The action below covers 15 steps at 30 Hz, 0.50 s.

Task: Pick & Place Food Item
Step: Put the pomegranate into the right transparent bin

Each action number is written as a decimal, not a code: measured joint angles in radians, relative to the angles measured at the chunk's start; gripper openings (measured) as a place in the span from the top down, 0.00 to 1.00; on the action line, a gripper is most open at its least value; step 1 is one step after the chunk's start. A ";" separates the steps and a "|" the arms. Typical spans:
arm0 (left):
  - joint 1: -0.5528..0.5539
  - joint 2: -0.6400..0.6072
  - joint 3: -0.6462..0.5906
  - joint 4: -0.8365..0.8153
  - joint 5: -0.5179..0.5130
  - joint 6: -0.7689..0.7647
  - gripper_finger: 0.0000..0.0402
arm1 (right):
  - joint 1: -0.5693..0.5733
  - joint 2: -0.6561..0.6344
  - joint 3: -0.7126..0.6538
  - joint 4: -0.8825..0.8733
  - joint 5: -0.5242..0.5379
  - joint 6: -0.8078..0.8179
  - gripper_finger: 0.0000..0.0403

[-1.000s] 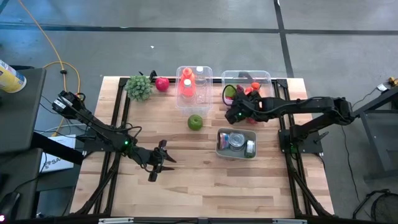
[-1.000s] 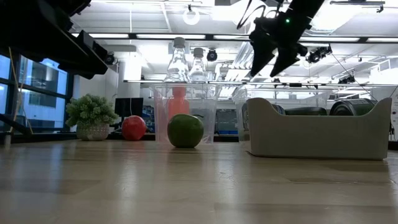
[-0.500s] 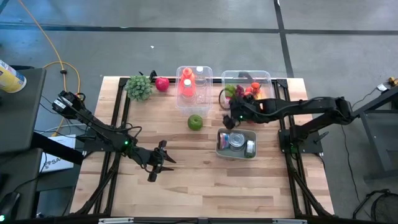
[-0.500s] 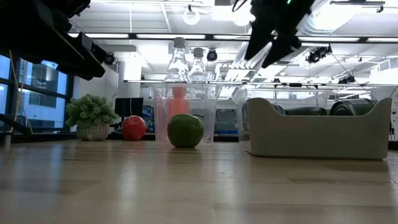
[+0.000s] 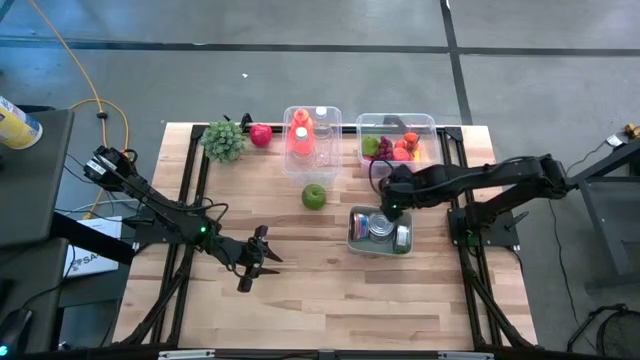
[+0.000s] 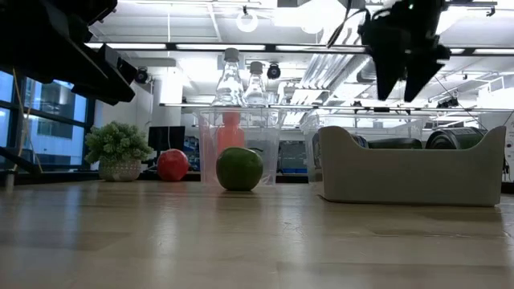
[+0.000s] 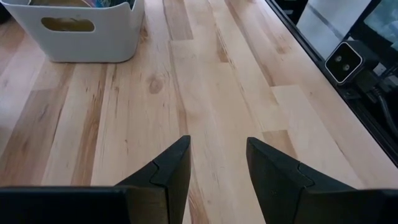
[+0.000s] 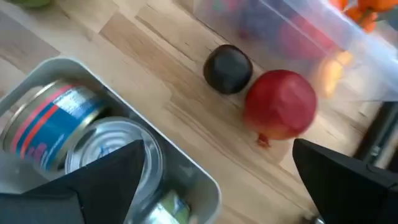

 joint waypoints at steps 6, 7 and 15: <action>0.001 0.000 0.000 0.017 0.000 0.005 0.63 | -0.017 0.002 -0.075 0.088 -0.014 -0.034 0.02; 0.001 0.000 0.000 0.018 0.000 0.005 0.63 | -0.025 0.002 -0.083 0.088 -0.019 -0.022 0.02; 0.001 0.000 0.000 0.017 0.000 0.005 0.63 | -0.037 0.002 -0.093 -0.003 0.015 0.232 0.02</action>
